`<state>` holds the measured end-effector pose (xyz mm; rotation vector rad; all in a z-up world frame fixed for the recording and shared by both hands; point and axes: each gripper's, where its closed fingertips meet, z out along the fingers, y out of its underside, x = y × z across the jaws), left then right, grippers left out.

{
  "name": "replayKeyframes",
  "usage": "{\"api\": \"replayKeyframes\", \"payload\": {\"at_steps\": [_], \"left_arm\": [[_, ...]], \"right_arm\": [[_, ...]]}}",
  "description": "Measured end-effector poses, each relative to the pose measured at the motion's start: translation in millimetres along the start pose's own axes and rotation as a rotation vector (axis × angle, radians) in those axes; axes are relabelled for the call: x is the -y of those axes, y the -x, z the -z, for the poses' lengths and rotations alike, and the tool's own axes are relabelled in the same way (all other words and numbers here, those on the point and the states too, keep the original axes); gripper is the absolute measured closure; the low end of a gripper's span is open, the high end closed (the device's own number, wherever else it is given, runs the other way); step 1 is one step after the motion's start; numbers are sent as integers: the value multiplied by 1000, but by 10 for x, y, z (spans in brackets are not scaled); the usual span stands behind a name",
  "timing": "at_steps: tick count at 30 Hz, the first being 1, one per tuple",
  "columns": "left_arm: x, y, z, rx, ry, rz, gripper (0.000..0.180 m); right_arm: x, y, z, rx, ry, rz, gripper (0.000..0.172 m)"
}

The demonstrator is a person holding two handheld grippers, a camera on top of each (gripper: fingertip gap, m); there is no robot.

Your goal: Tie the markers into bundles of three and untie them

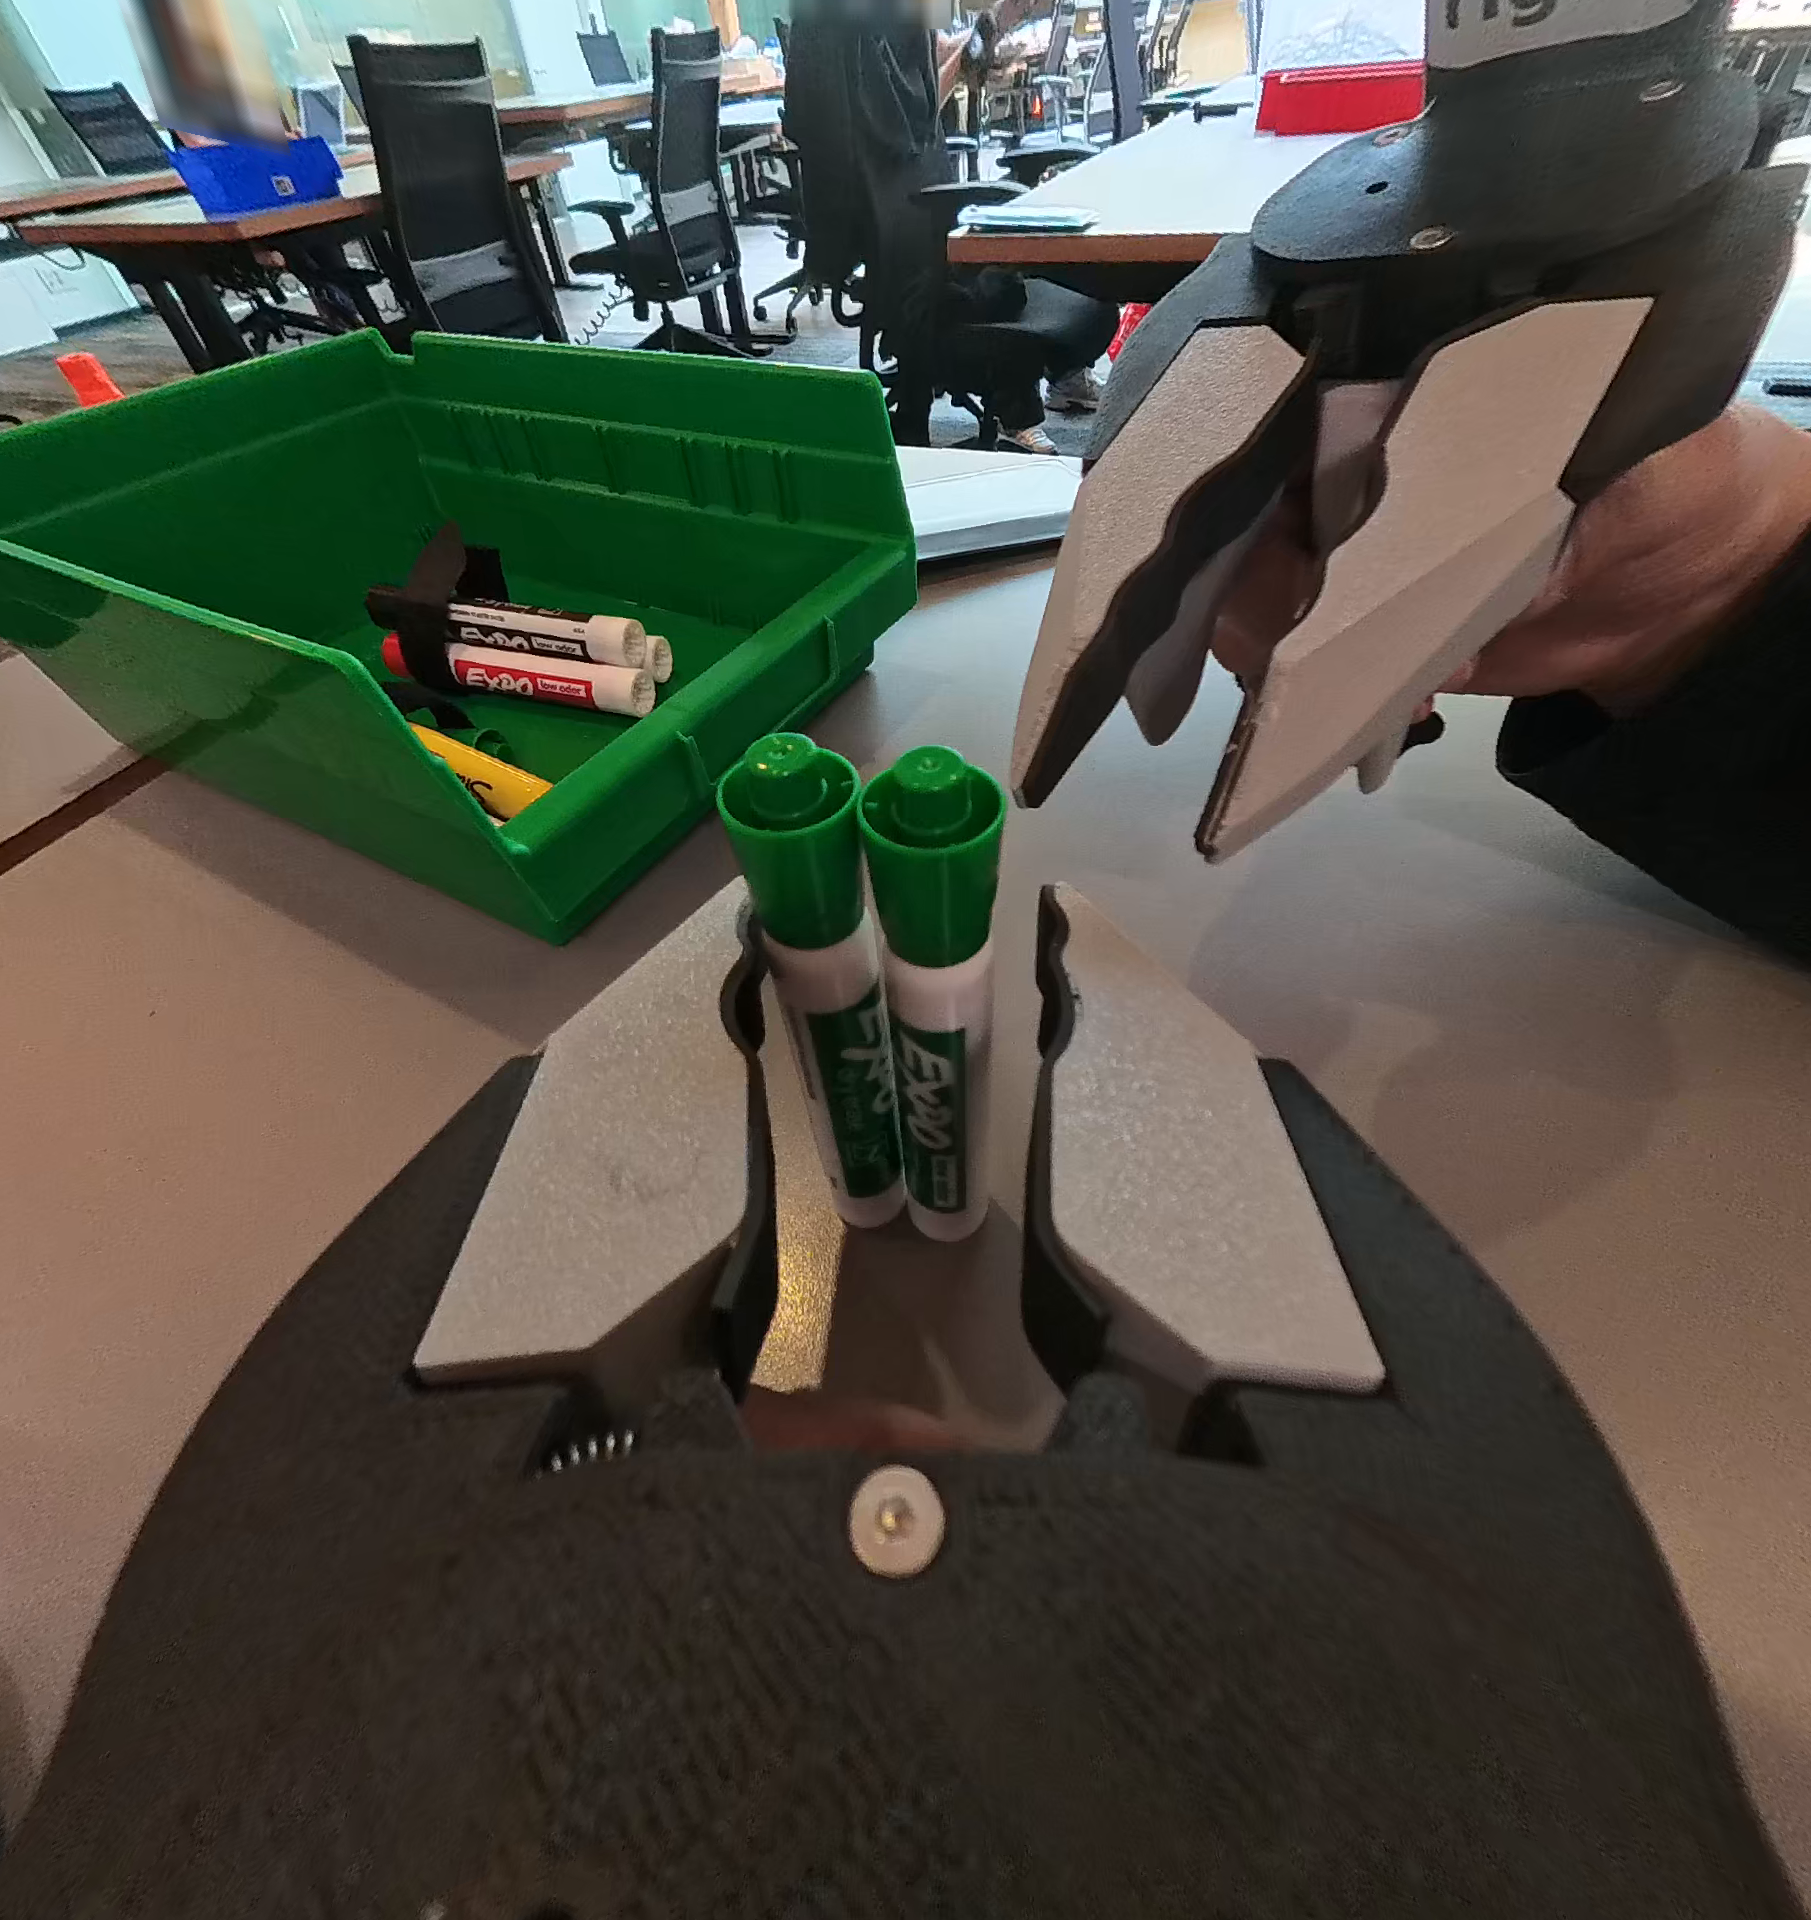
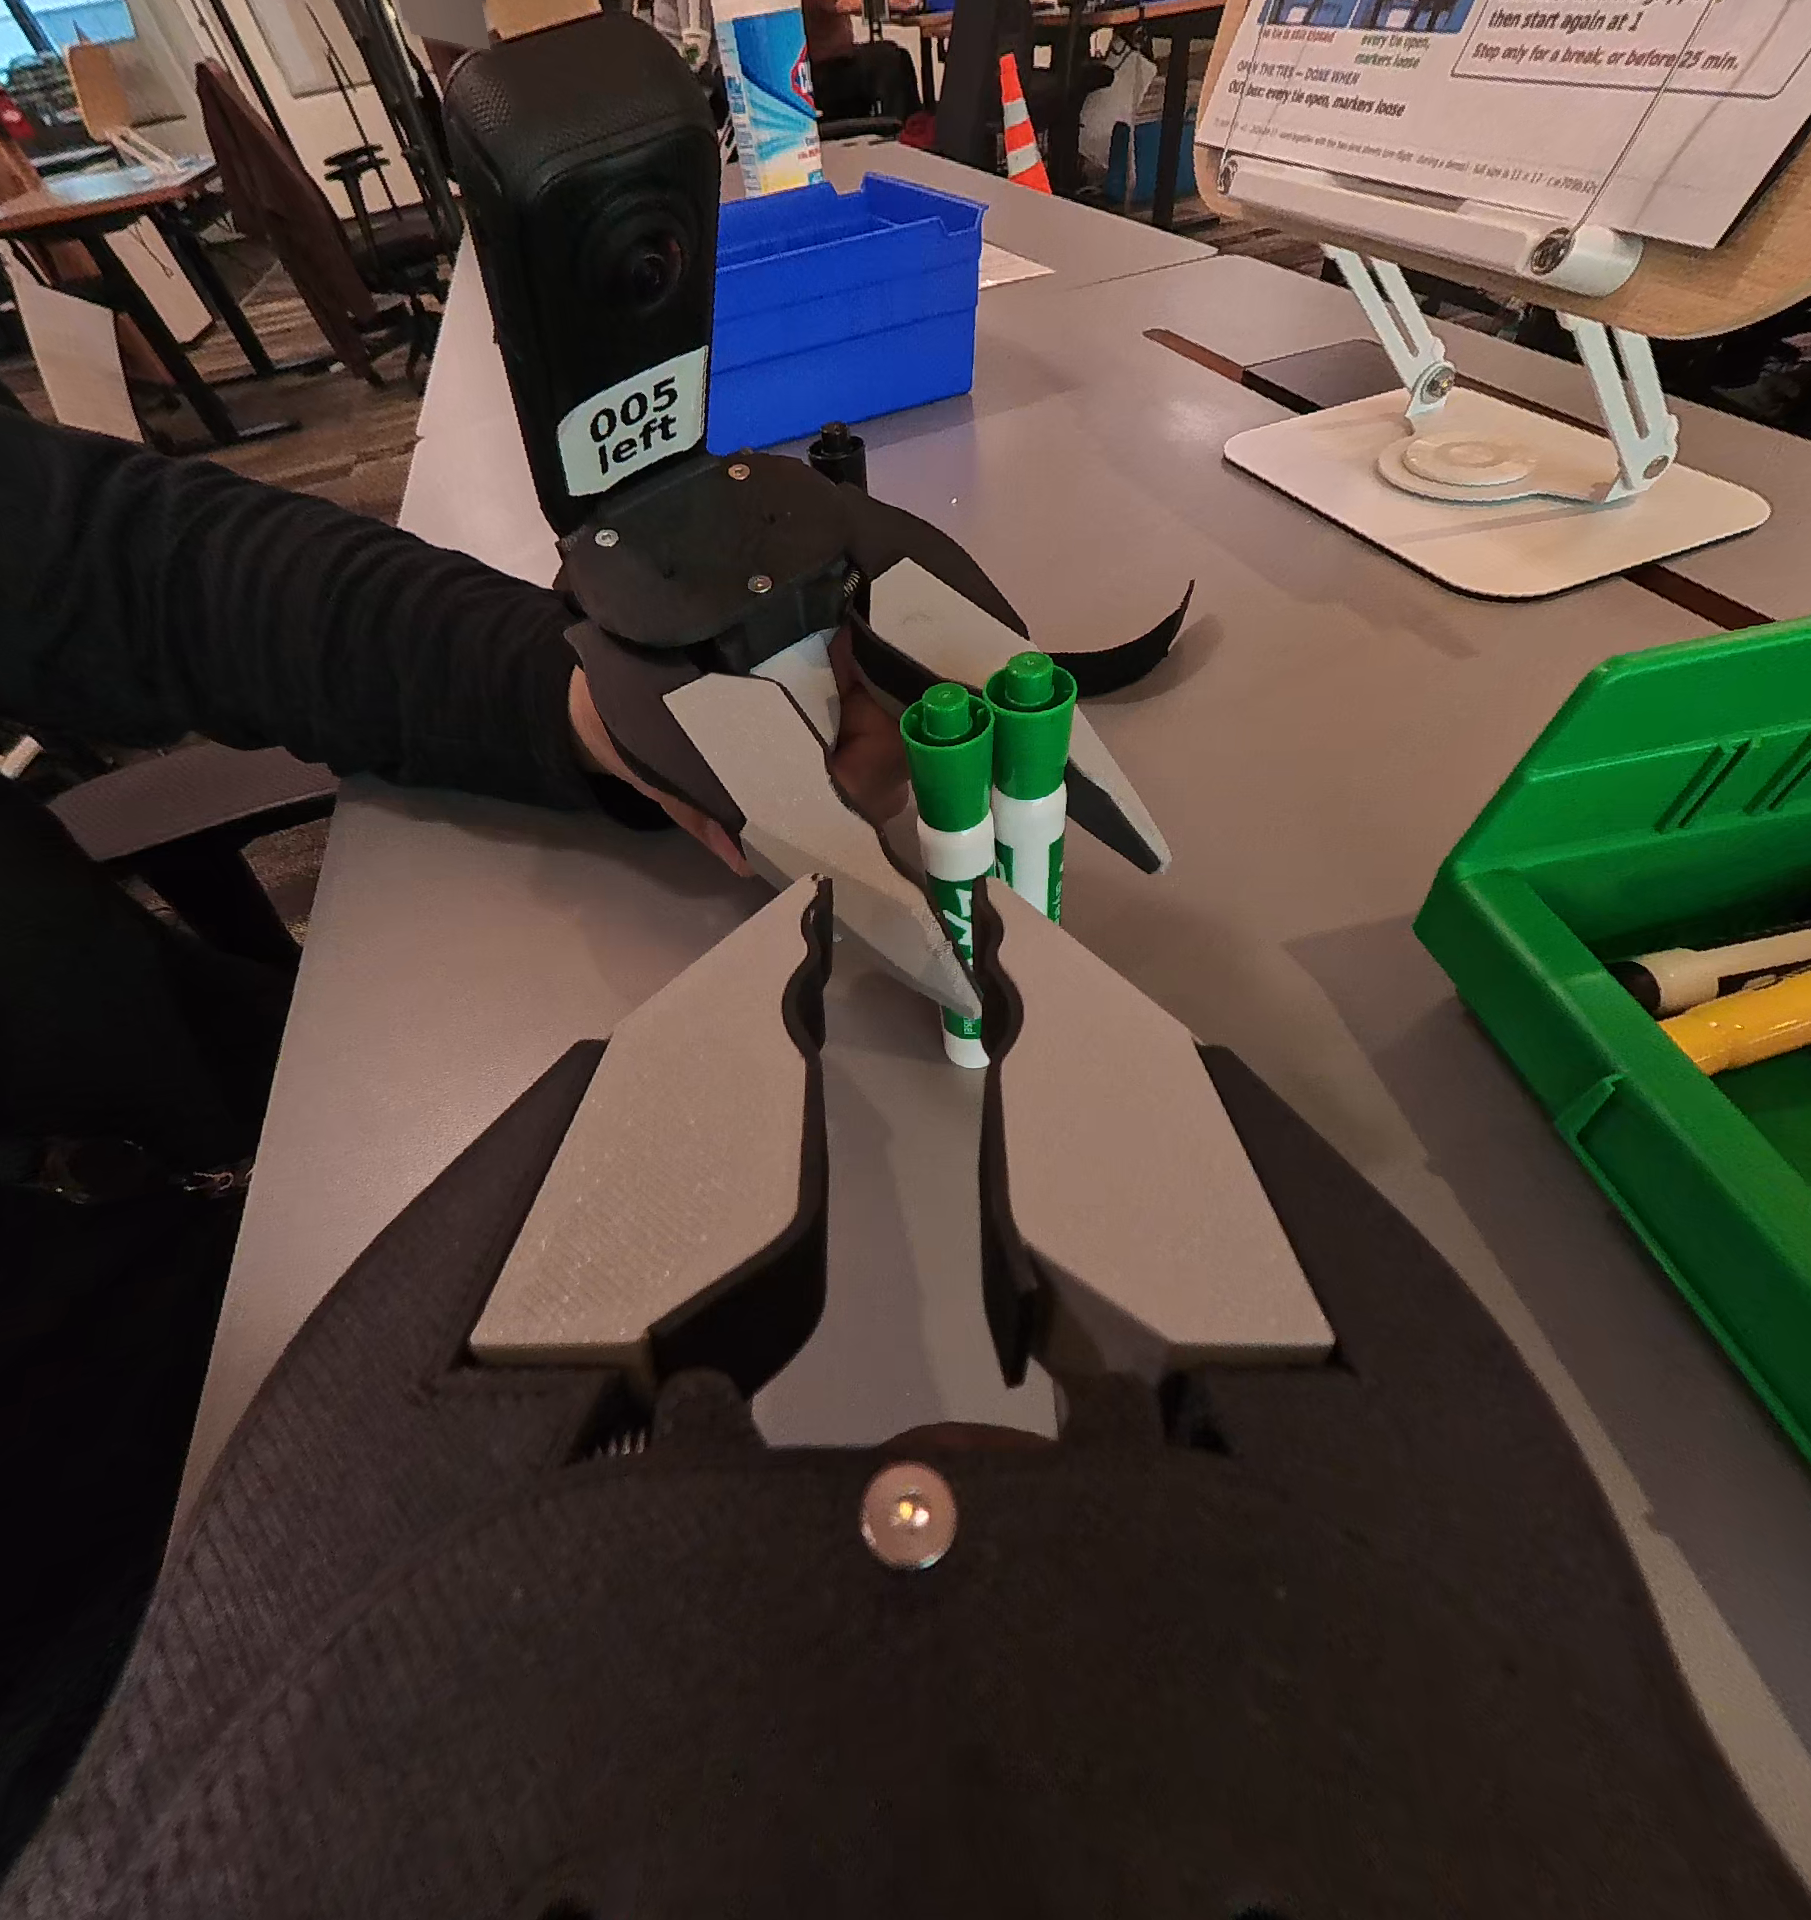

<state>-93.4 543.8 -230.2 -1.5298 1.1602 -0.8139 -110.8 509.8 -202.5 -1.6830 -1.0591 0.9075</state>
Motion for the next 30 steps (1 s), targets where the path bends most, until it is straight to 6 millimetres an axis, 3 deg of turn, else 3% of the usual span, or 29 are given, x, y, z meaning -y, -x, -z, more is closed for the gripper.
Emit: {"api": "replayKeyframes", "payload": {"at_steps": [30], "left_arm": [[13,-5,33,-16,-16,28,134]], "right_arm": [[-17,16,-3,9,8,-4,148]]}}
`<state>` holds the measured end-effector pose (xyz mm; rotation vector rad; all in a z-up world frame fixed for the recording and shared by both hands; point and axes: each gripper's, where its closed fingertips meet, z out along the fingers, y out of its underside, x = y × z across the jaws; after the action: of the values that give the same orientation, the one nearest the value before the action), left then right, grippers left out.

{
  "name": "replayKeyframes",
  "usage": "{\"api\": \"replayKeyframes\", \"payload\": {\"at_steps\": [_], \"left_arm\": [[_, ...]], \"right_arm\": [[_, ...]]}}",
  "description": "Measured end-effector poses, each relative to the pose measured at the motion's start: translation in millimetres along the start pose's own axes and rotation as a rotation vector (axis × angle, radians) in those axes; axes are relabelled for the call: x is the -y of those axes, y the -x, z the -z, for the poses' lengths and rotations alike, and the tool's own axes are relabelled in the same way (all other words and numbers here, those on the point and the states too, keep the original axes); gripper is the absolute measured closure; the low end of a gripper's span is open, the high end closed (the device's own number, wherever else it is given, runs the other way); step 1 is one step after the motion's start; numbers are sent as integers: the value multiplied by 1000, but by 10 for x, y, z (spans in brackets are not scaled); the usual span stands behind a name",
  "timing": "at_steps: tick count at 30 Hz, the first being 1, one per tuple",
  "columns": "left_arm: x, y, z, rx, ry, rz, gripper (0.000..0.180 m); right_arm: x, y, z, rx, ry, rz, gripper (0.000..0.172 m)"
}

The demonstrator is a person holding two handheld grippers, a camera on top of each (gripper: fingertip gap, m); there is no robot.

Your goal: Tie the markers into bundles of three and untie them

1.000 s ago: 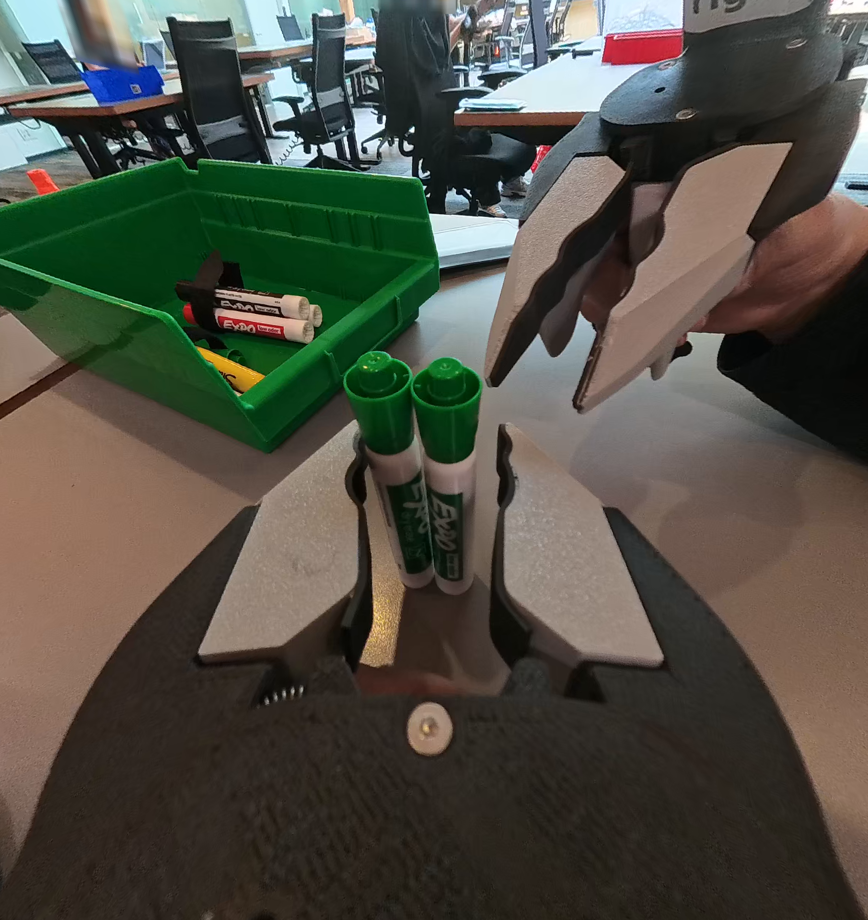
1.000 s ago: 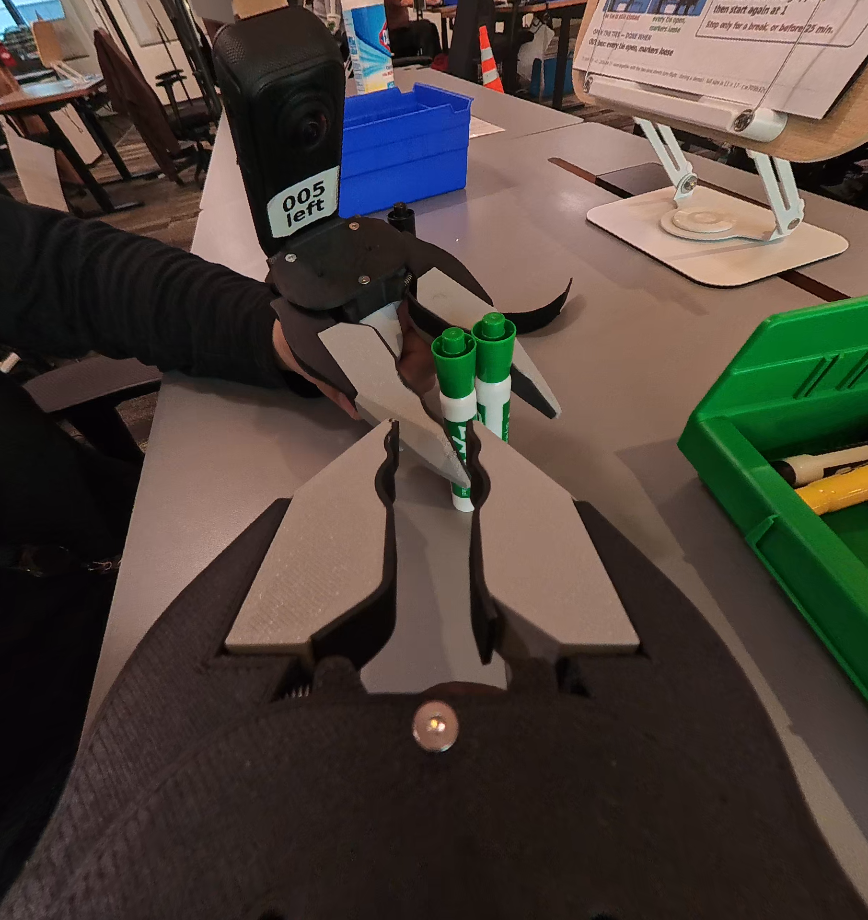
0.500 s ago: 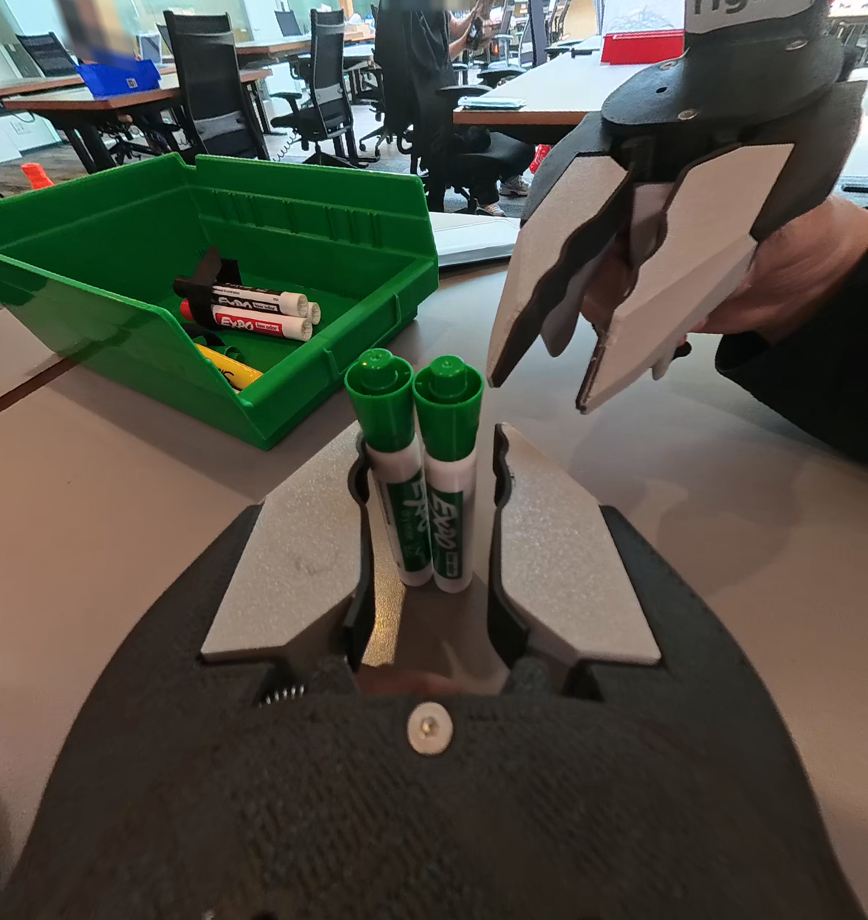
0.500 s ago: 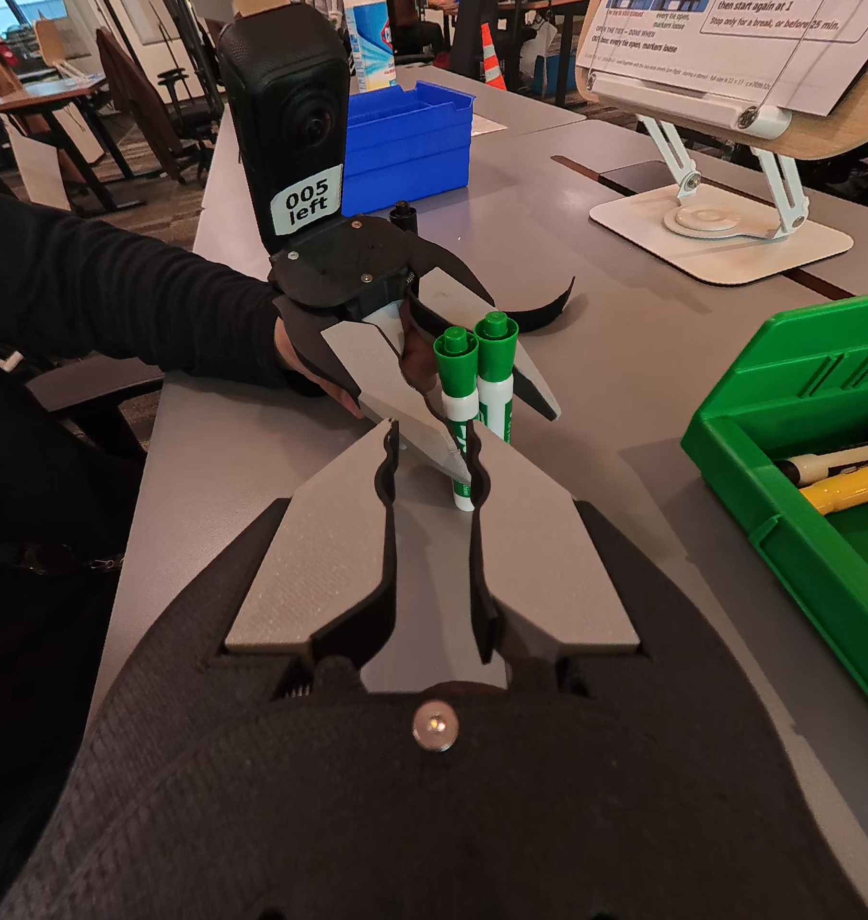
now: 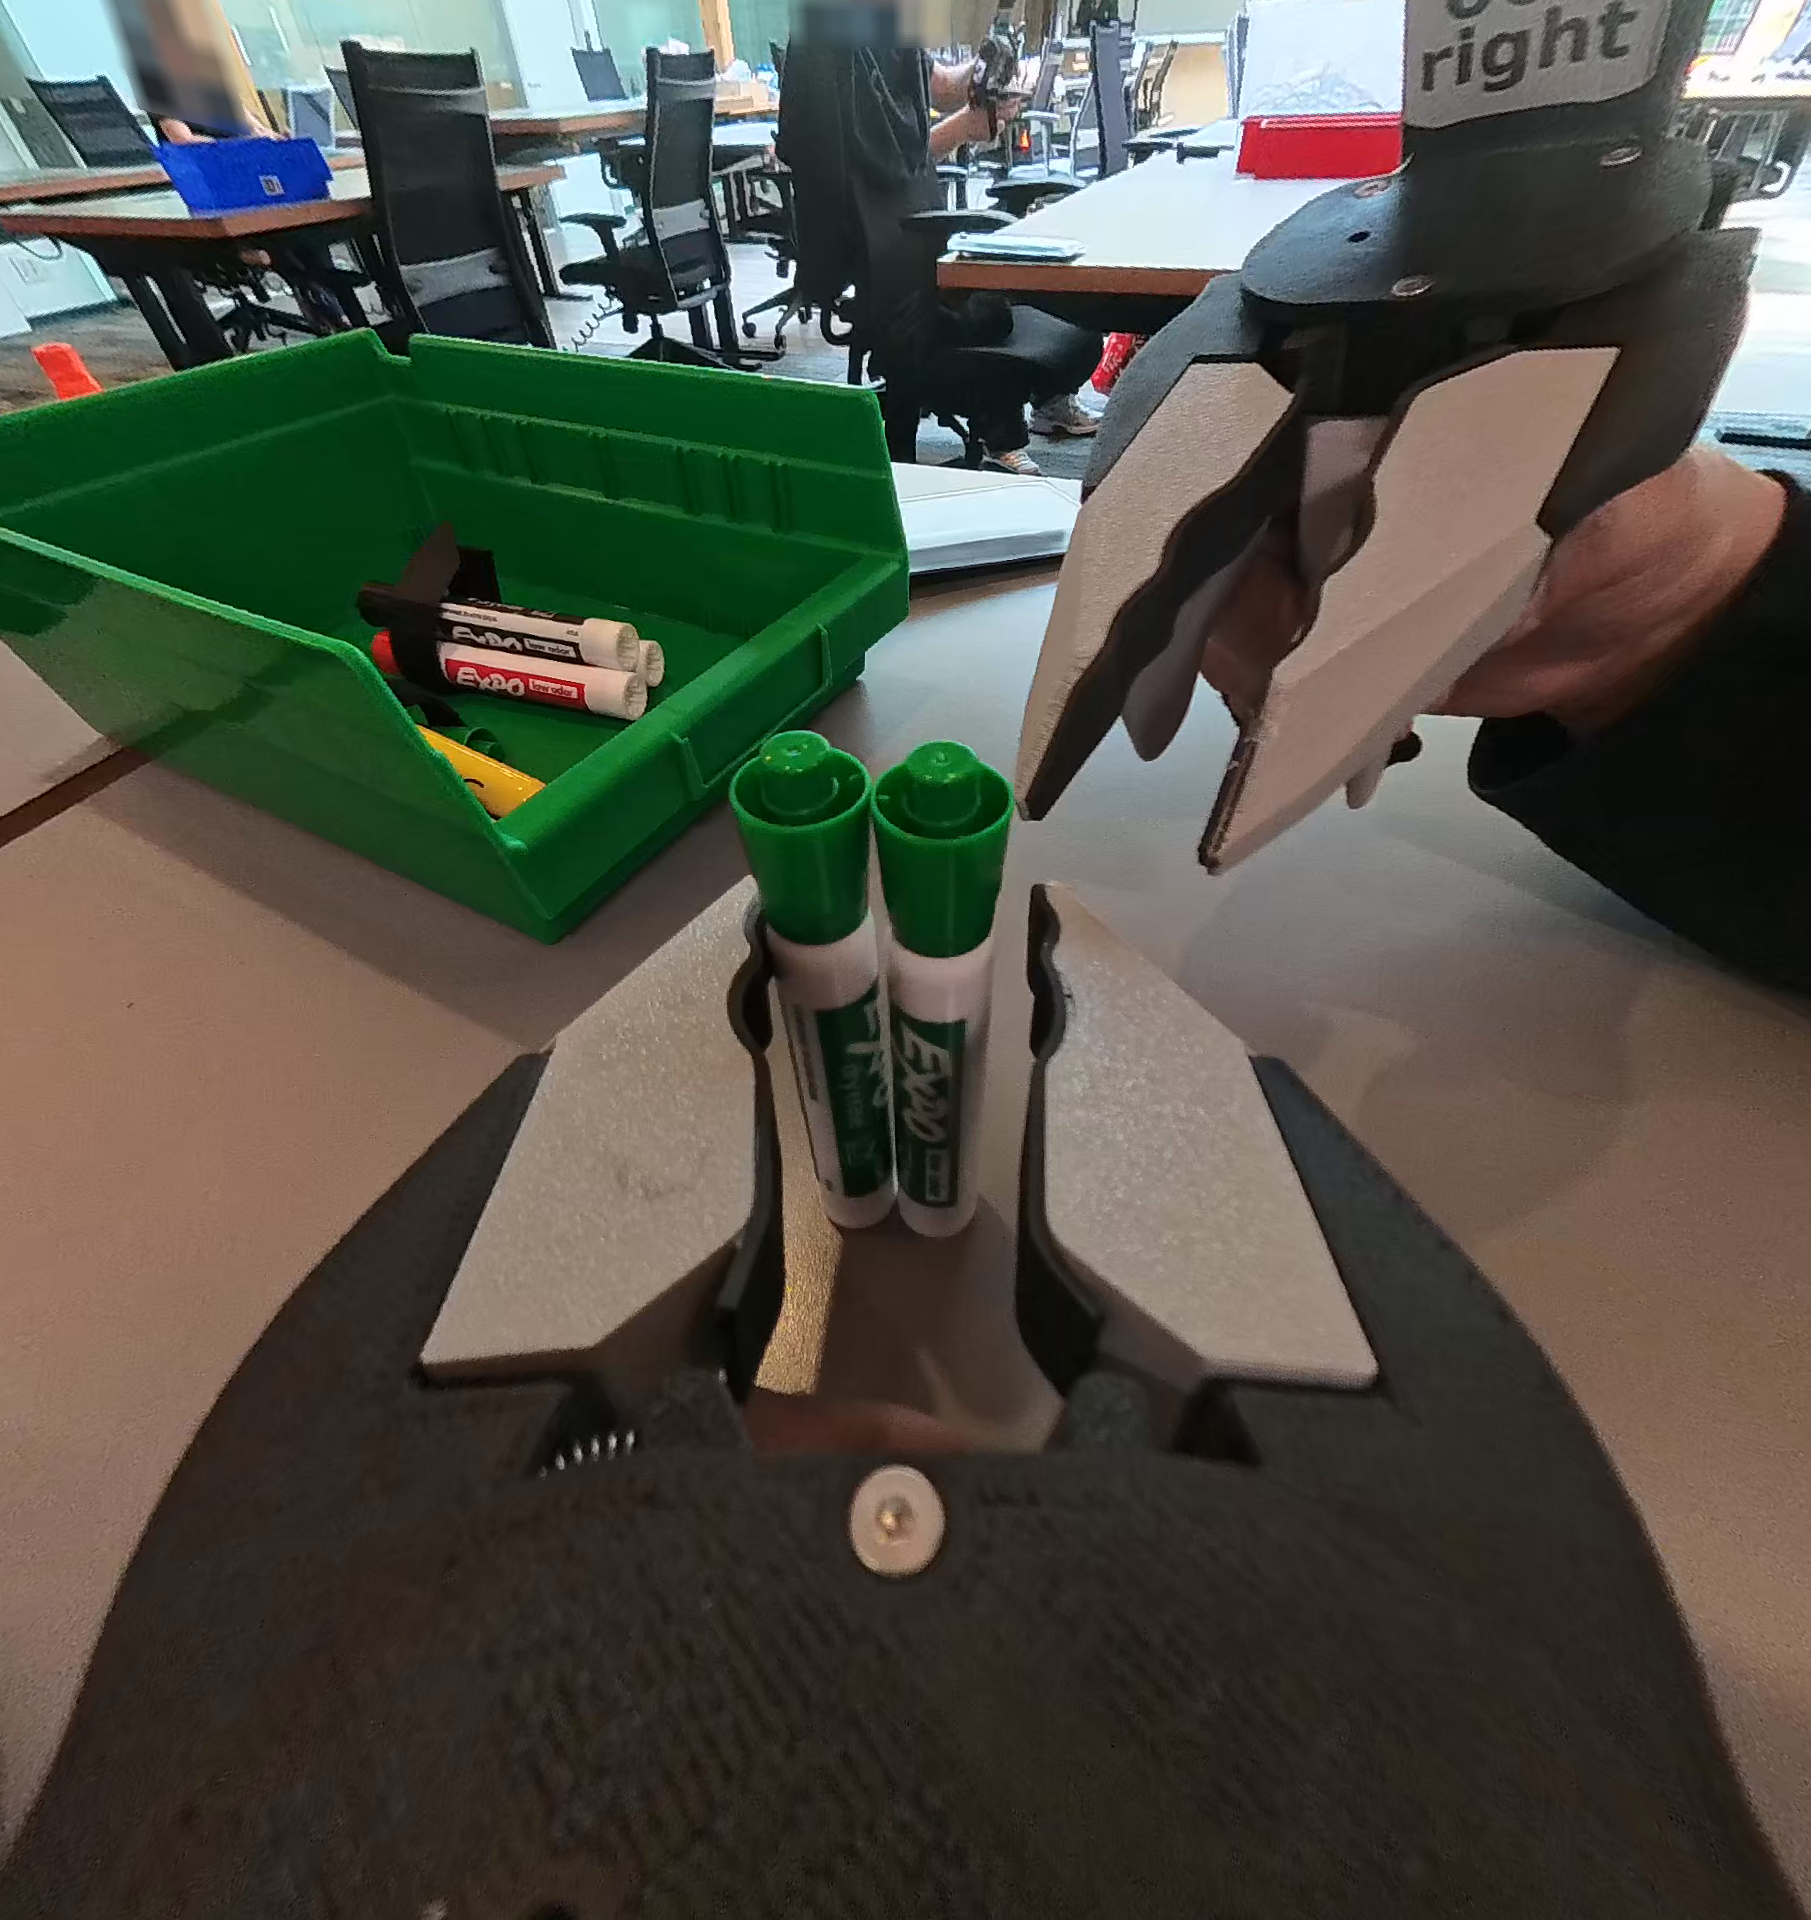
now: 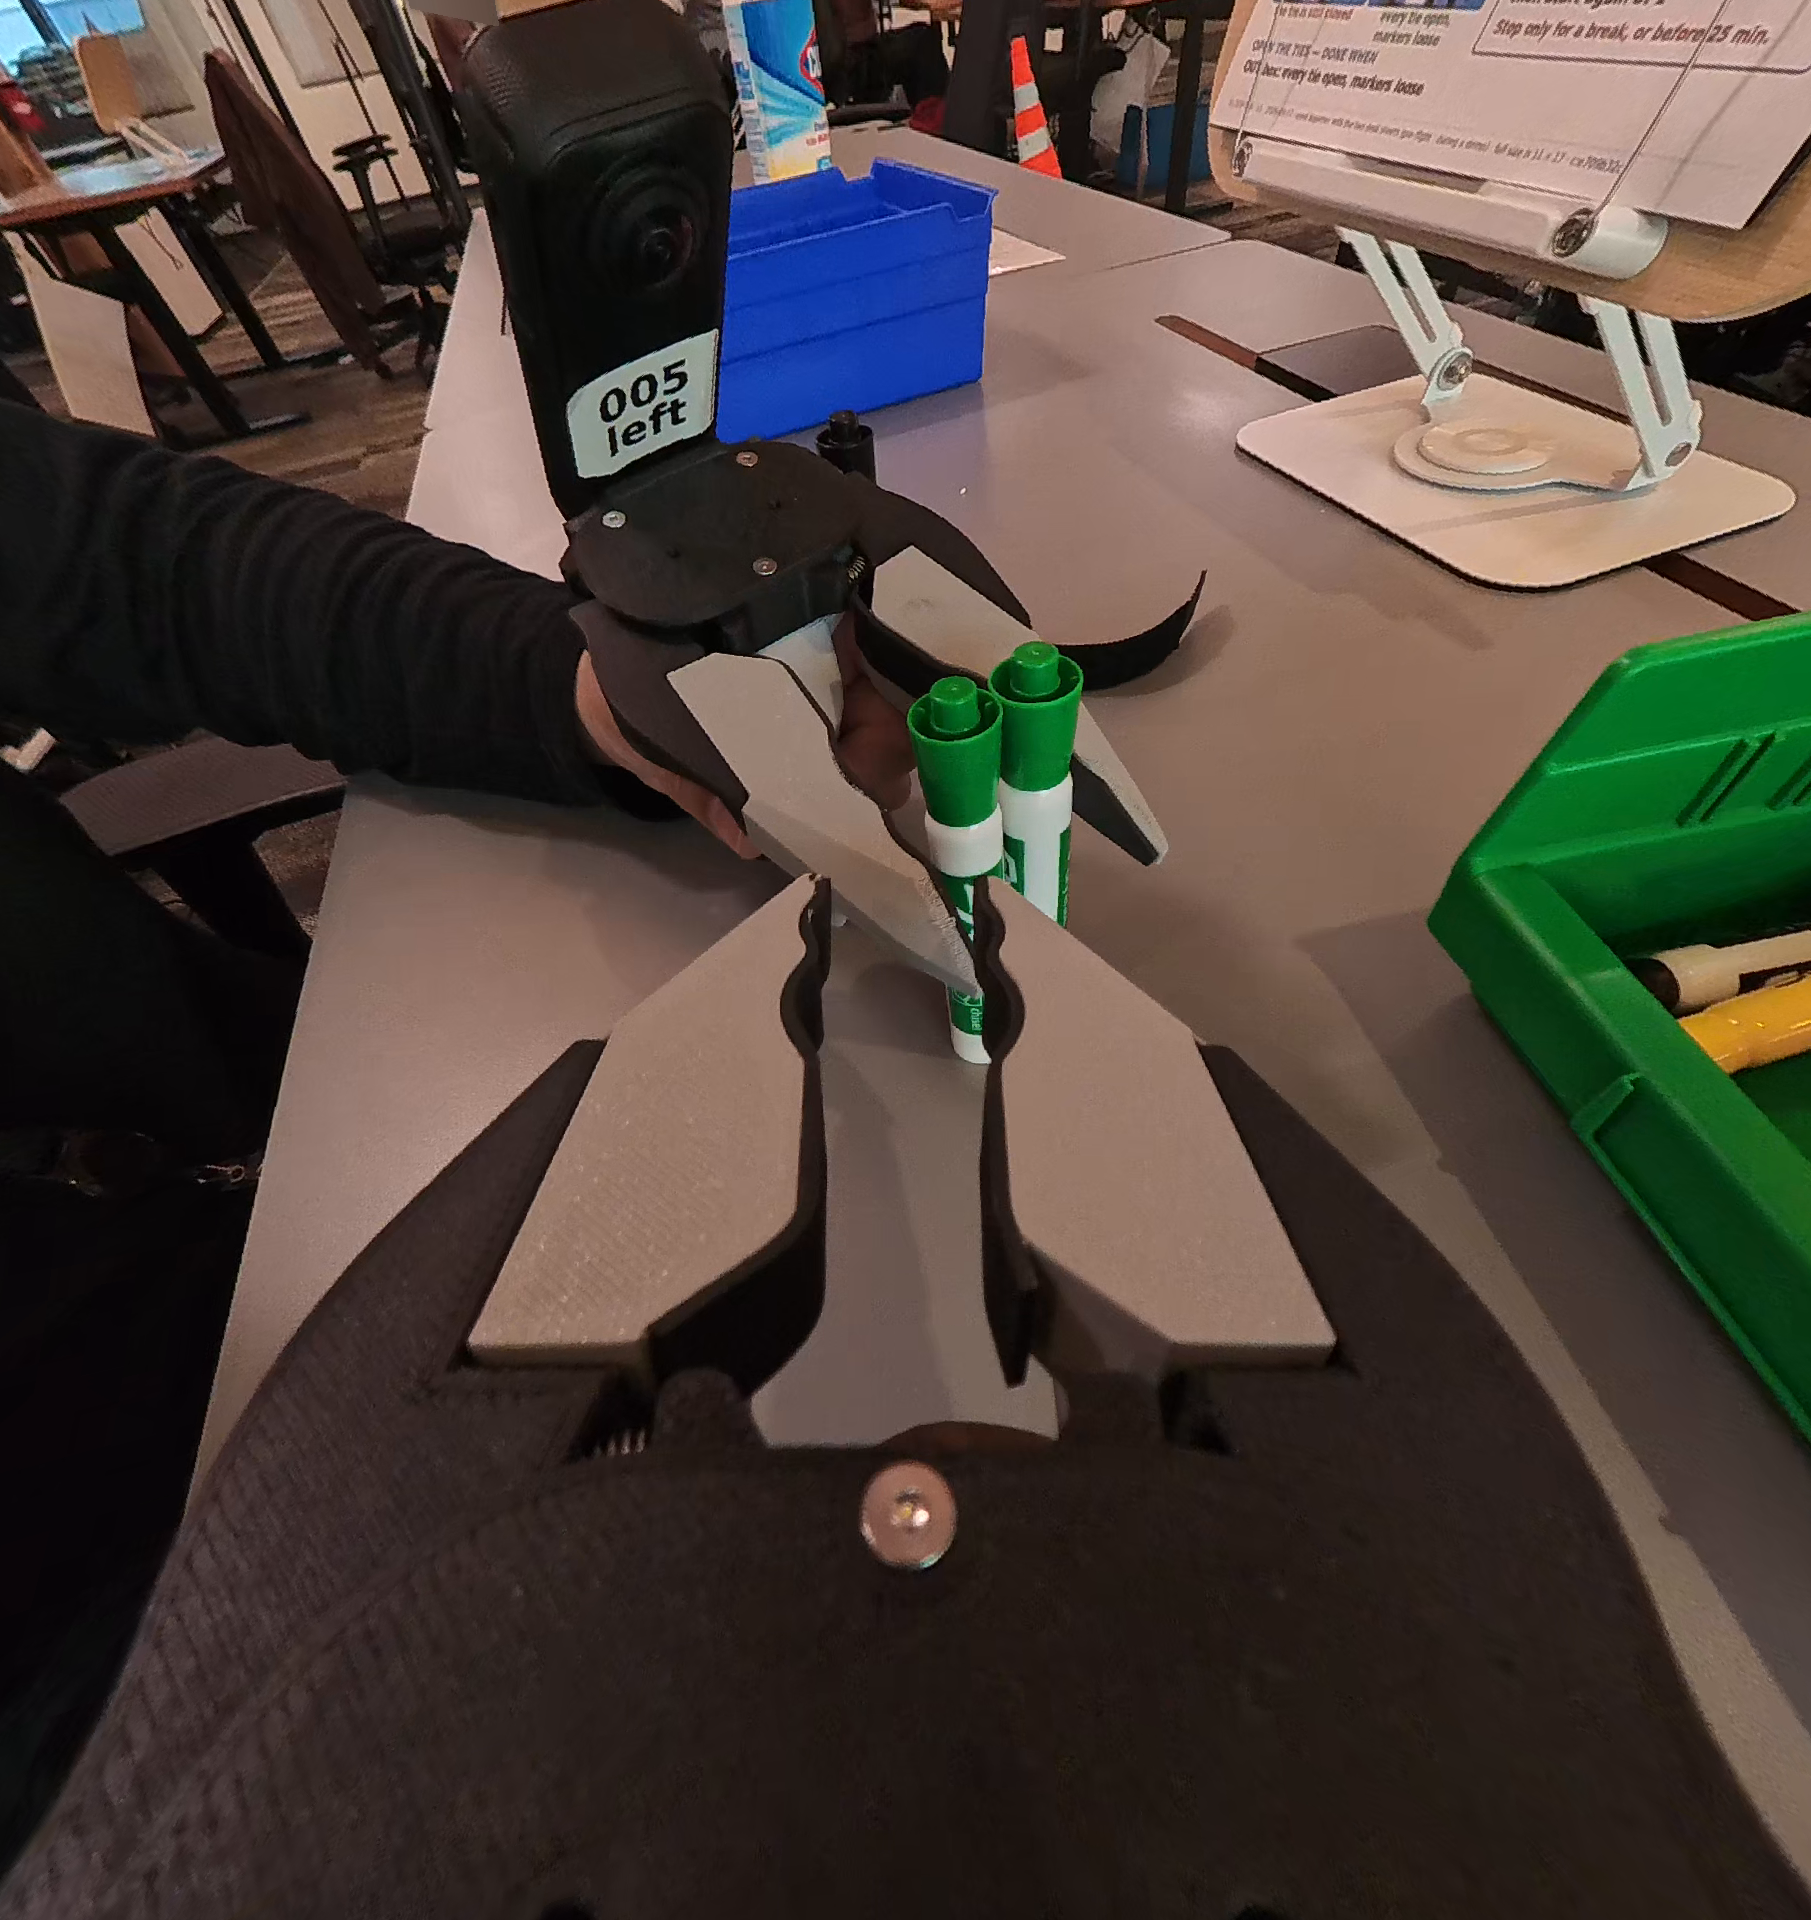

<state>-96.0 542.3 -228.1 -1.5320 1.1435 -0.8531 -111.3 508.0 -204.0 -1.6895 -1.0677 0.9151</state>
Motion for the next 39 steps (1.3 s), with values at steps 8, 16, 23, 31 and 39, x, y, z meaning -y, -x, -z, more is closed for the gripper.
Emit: {"api": "replayKeyframes", "payload": {"at_steps": [8,16,23,31,39], "left_arm": [[28,25,38,15,-24,-6,133],[83,26,57,24,-63,-8,133],[123,28,66,29,-92,-8,141],[121,26,51,30,-88,-5,142],[131,-20,61,1,-97,-21,165]], "right_arm": [[-4,5,-4,2,2,1,148],[-3,4,-7,3,1,-2,148],[-6,13,-14,5,3,-1,148],[-7,23,-19,8,4,0,148],[-3,22,-16,7,1,-2,148]]}}
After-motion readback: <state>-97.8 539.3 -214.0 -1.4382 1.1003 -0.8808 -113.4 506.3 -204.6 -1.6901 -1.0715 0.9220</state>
